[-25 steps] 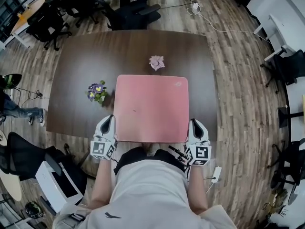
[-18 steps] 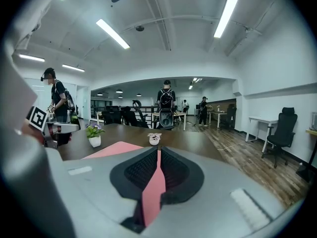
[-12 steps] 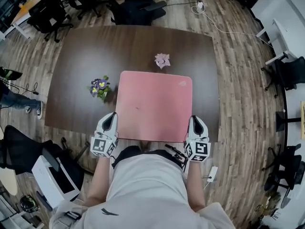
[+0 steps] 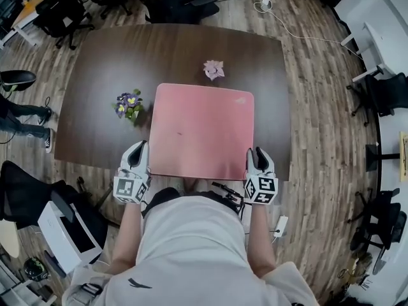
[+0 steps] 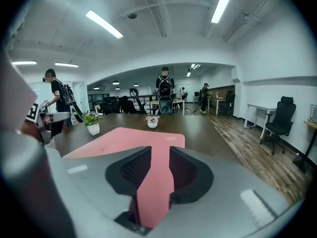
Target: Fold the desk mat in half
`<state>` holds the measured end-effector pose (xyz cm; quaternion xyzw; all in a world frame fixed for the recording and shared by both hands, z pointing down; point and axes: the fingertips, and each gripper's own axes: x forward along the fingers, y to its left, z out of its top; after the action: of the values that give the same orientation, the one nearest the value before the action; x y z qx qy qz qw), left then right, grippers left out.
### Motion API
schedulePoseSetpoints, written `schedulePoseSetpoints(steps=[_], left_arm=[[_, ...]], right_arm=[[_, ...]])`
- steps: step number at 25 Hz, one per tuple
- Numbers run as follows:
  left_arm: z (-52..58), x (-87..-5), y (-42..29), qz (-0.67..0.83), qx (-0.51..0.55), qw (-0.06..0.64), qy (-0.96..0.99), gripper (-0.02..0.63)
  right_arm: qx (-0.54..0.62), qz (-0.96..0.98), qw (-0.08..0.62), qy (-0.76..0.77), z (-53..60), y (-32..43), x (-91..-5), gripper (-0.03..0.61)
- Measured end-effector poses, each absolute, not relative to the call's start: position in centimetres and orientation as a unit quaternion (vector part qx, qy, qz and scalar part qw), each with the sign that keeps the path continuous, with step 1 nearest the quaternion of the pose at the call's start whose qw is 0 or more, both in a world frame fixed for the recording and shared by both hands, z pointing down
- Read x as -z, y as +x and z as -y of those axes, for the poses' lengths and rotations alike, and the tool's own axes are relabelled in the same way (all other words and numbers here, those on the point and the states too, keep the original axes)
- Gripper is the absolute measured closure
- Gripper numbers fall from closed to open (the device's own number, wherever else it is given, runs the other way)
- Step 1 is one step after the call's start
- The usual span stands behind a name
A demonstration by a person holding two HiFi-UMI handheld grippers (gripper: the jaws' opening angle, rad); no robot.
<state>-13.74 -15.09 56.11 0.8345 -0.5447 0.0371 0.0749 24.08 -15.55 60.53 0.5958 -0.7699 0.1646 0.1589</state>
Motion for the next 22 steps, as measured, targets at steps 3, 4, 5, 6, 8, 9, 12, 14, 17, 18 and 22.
schedulePoseSetpoints(steps=[3,4,5,6,8,9,12,14,17,18,22], left_arm=[[14.6,-56.2,-13.6,0.541,-0.034,0.076,0.837,0.609],[14.4,-56.3,-13.5,0.539,-0.035,0.077,0.838,0.609],[14.3,-56.4,-13.6,0.538,-0.036,0.079,0.839,0.609],[14.2,-56.5,-13.7,0.537,-0.036,0.079,0.839,0.609],[14.2,-56.4,-13.9,0.536,-0.036,0.078,0.84,0.609],[14.2,-56.3,-14.0,0.535,-0.036,0.077,0.84,0.609],[14.0,-55.9,-14.1,0.53,-0.04,0.073,0.844,0.609],[13.9,-55.7,-14.4,0.527,-0.044,0.071,0.846,0.609],[13.9,-55.7,-14.7,0.526,-0.049,0.071,0.846,0.609],[13.9,-55.8,-14.6,0.526,-0.049,0.073,0.846,0.609],[13.9,-55.9,-13.9,0.518,-0.05,0.075,0.851,0.609]], right_arm=[[-0.204,0.756,0.207,0.586,15.2,24.6,-64.2,0.392],[-0.222,0.749,0.222,0.583,15.2,24.9,-65.5,0.371],[-0.241,0.742,0.235,0.58,15.1,25.0,-66.8,0.353],[-0.261,0.733,0.244,0.578,15.2,25.2,-68.0,0.337],[-0.295,0.716,0.261,0.576,15.8,25.4,-70.1,0.287],[-0.311,0.708,0.271,0.573,16.1,25.4,-71.2,0.256],[-0.348,0.689,0.296,0.563,16.5,25.2,-73.4,0.192],[-0.353,0.679,0.314,0.563,16.8,25.0,-73.8,0.189],[-0.359,0.666,0.328,0.566,16.8,25.1,-73.6,0.189],[-0.361,0.663,0.331,0.566,16.8,25.2,-73.6,0.186],[-0.37,0.661,0.346,0.553,17.1,24.9,-73.4,0.235]])
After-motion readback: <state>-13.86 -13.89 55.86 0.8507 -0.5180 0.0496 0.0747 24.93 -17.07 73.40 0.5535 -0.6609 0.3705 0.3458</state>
